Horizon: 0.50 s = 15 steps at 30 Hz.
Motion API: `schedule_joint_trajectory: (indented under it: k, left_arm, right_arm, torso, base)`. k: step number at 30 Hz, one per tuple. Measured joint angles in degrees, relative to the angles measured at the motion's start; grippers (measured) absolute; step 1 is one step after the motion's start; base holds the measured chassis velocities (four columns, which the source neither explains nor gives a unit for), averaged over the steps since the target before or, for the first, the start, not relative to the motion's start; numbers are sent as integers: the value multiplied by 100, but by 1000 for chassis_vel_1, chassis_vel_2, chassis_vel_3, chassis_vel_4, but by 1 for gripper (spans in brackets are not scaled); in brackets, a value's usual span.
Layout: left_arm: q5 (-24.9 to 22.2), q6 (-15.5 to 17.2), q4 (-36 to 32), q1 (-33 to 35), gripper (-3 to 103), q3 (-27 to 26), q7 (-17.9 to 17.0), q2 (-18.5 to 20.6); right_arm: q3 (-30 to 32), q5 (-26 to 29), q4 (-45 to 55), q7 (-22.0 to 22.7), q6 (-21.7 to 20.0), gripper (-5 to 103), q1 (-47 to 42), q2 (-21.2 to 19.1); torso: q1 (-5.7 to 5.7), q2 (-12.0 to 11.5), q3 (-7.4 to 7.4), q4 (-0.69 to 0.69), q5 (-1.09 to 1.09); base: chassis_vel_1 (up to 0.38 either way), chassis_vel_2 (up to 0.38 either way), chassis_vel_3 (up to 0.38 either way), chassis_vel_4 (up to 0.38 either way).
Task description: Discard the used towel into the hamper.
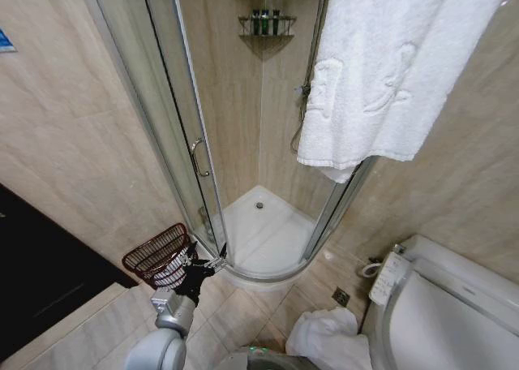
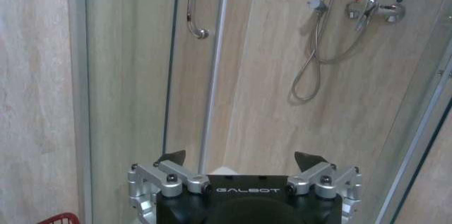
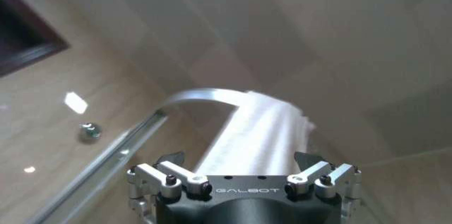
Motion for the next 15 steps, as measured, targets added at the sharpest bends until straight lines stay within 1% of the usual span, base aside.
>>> schedule_joint_trajectory:
  k: [1, 2, 4, 5, 8, 9, 11, 13, 15]
  left_arm:
    - [0, 0, 0, 0, 100, -1, 0, 1]
    - [0, 0, 0, 0, 100, 0, 0, 0]
    - [0, 0, 0, 0, 100, 0, 0, 1]
    - [0, 0, 0, 0, 100, 0, 0, 0]
    - [0, 0, 0, 0, 100, 0, 0, 0]
    - [0, 0, 0, 0, 100, 0, 0, 0]
    - [0, 0, 0, 0, 100, 0, 0, 0]
    - [0, 0, -1, 0, 100, 0, 0, 0]
    - [0, 0, 0, 0, 100, 0, 0, 0]
  right_arm:
    - [-158, -67, 29, 2, -1, 100, 31, -18]
    - [-210, -82, 29, 4, -1, 100, 37, -18]
    - [-502, -275, 4, 17, 52, 100, 51, 47]
    - [-638, -422, -43, 15, 94, 100, 52, 119]
    - [-766, -522, -82, 17, 116, 100, 55, 192]
    - [-905, -592, -120, 30, 137, 100, 81, 248]
    - [-1019, -643, -153, 51, 154, 100, 116, 285]
    - [-1273, -716, -225, 109, 184, 100, 219, 367]
    - [-1347, -727, -237, 123, 188, 100, 245, 392]
  torso:
    - [1, 0, 0, 1, 9]
    - [1, -1, 0, 1, 9]
    - [1, -1, 1, 1, 6]
    - [1, -1, 1, 1, 8]
    - [1, -1, 1, 0, 11]
    - [1, -1, 1, 0, 7]
    - [1, 0, 1, 0, 8]
    - [1, -1, 1, 1, 8]
    - [1, -1, 1, 0, 7]
  base:
    - [0, 0, 0, 0]
    - [0, 0, 0, 0]
    - [0, 0, 0, 0]
    - [0, 0, 0, 0]
    - [0, 0, 0, 0]
    - [0, 0, 0, 0]
    - [0, 0, 0, 0]
    - [0, 0, 0, 0]
    - [0, 0, 0, 0]
